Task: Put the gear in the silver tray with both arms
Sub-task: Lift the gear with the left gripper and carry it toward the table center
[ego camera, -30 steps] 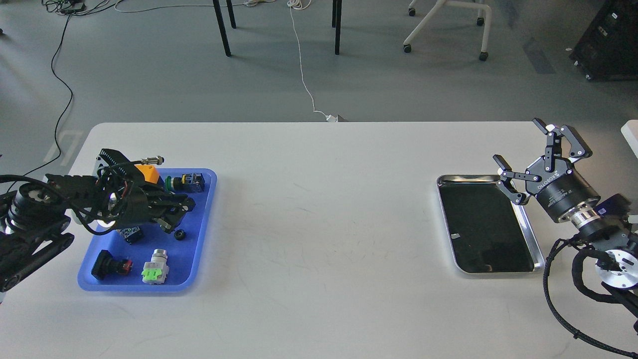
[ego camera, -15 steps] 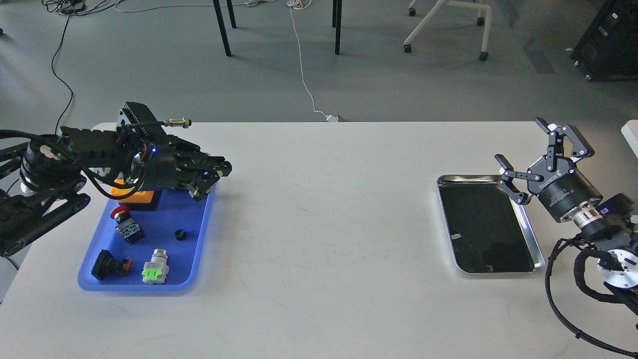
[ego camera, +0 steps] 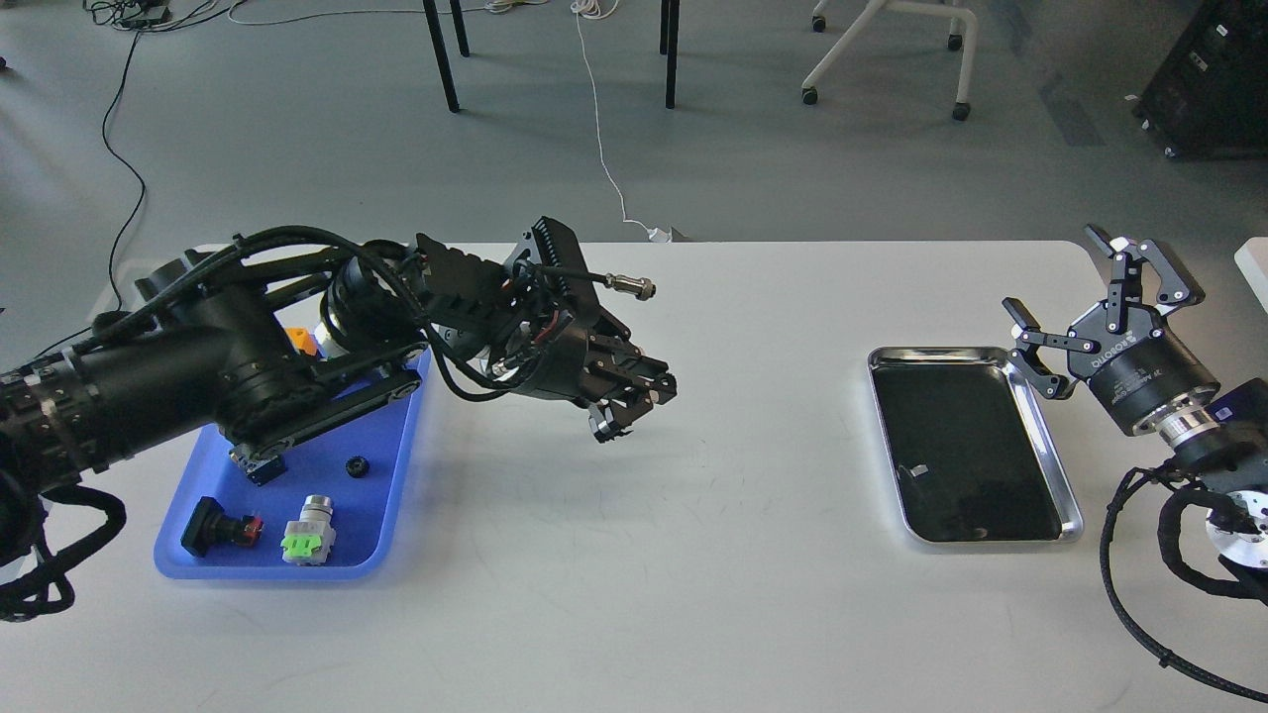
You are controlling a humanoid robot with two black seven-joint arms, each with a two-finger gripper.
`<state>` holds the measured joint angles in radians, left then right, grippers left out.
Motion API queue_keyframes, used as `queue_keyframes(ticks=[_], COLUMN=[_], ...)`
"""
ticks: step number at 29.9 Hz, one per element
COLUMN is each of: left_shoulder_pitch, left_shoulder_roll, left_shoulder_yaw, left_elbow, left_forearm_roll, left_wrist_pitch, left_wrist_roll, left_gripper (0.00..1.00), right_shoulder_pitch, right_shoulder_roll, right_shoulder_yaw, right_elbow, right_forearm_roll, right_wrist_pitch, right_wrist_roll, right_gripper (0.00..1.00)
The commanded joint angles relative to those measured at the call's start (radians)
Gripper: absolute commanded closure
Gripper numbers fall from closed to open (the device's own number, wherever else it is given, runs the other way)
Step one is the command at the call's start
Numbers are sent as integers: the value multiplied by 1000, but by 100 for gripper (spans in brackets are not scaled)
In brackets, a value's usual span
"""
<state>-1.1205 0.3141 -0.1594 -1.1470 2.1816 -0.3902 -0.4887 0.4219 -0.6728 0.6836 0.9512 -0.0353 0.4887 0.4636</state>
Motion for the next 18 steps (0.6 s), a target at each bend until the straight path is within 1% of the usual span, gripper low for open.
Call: queue_keyframes(ticks=[1, 6, 9, 18], left_shoulder_pitch=[-31, -51, -51, -38], left_shoulder_roll=[-110, -251, -314, -314], left_shoulder_yaw=[44, 102, 130, 136], left_elbow=[82, 199, 272, 392], left_forearm_roll=[0, 0, 0, 0], left_wrist_pitch=[-1, -1, 2, 8], left_wrist_roll=[0, 0, 0, 0], left_gripper=[84, 84, 84, 83], right_shoulder_pitch=[0, 0, -3, -9], right_shoulder_roll=[-8, -22, -33, -42], right_shoulder_yaw=[7, 8, 8, 7], right_elbow=[0, -2, -2, -2], right_forearm_roll=[0, 0, 0, 0], right_wrist_pitch=[0, 0, 0, 0], right_wrist_roll=[0, 3, 3, 4], right_gripper=[0, 0, 0, 0])
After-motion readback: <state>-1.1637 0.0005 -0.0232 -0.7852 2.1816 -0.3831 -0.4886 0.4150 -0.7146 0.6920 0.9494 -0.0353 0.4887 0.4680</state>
